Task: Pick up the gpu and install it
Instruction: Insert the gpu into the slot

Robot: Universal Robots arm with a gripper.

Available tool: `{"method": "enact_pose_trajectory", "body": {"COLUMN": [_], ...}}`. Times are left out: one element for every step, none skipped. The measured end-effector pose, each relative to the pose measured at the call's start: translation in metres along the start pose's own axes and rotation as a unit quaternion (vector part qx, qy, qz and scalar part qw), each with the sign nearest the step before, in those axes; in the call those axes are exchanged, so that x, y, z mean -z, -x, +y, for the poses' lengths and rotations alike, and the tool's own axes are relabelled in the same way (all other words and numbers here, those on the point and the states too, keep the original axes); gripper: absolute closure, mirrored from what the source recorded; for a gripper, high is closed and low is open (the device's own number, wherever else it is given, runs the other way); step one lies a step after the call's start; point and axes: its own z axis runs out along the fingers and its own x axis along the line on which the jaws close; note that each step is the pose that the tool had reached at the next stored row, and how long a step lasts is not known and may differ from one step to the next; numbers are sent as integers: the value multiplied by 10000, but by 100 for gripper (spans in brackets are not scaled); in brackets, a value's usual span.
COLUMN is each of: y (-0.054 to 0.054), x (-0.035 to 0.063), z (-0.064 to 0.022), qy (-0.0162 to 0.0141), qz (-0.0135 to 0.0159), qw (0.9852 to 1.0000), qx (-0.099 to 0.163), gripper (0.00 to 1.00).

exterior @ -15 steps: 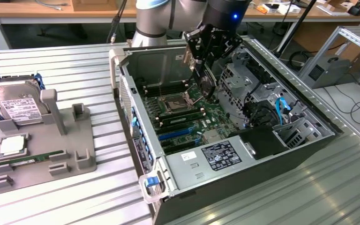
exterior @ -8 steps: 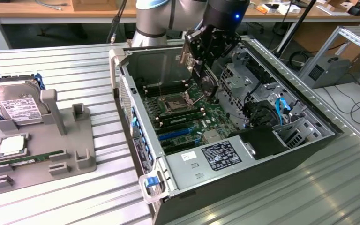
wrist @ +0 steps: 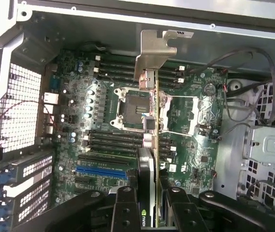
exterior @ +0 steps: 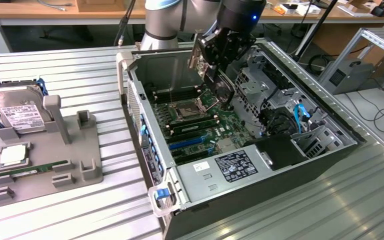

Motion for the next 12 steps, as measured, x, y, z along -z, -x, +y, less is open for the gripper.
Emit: {"method": "enact_pose_trajectory", "body": {"y": [0, 0, 0, 0, 0, 0, 0, 0, 0, 0, 0, 0], "x": [0, 0, 0, 0, 0, 0, 0, 0, 0, 0, 0, 0], "z": [0, 0, 0, 0, 0, 0, 0, 0, 0, 0, 0, 0], "qy": [-1, -1, -2, -2, -3, -3, -3, -4, -4, -5, -5, -6], "qz": [3, 5, 6, 7, 9, 10, 11, 12, 14, 15, 18, 20], "qw": [10000, 9999, 9999, 9999, 9998, 9998, 9997, 9996, 9995, 9994, 9991, 9990], "qx": [53, 102, 135, 158, 196, 221, 242, 266, 305, 344, 412, 447], "gripper": [73, 73, 73, 73, 73, 73, 73, 73, 73, 73, 73, 73]}}
